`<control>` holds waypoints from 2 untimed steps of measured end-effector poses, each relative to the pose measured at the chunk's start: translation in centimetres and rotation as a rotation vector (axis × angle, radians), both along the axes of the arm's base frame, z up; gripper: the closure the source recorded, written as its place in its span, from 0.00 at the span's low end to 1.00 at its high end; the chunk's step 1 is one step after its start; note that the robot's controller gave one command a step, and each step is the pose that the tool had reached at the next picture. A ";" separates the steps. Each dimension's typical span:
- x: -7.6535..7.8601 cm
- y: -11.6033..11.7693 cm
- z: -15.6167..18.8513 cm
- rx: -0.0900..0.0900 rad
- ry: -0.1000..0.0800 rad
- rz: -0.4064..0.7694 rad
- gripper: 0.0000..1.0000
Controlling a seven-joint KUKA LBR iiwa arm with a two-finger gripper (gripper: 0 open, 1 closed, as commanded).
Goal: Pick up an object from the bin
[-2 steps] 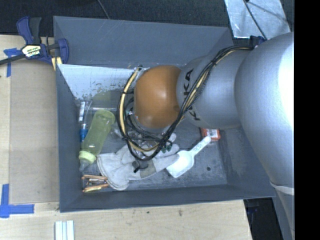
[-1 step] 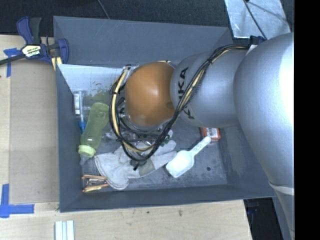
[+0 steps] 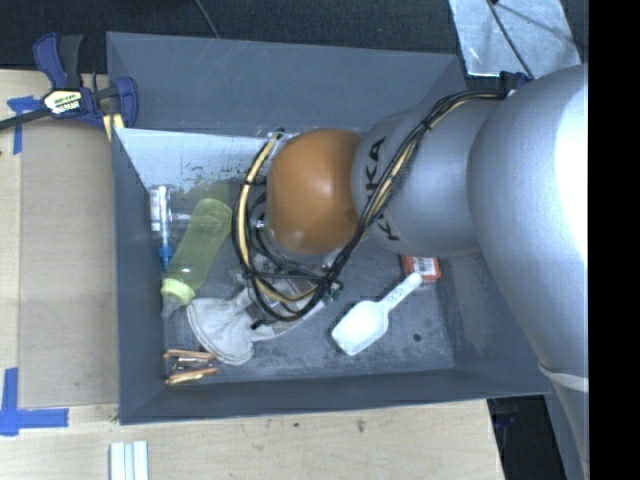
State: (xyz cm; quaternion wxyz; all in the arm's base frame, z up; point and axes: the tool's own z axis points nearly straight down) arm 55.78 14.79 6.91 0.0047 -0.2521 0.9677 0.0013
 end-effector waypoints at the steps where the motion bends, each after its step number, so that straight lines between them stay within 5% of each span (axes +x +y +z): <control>1: 0.0 0.0 0.0 0.000 0.000 0.000 1.00; 2: -0.1 0.0 0.3 -0.001 0.002 0.000 1.00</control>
Offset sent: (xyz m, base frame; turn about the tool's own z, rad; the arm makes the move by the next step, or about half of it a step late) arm 0.0000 -0.0002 0.0433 0.0000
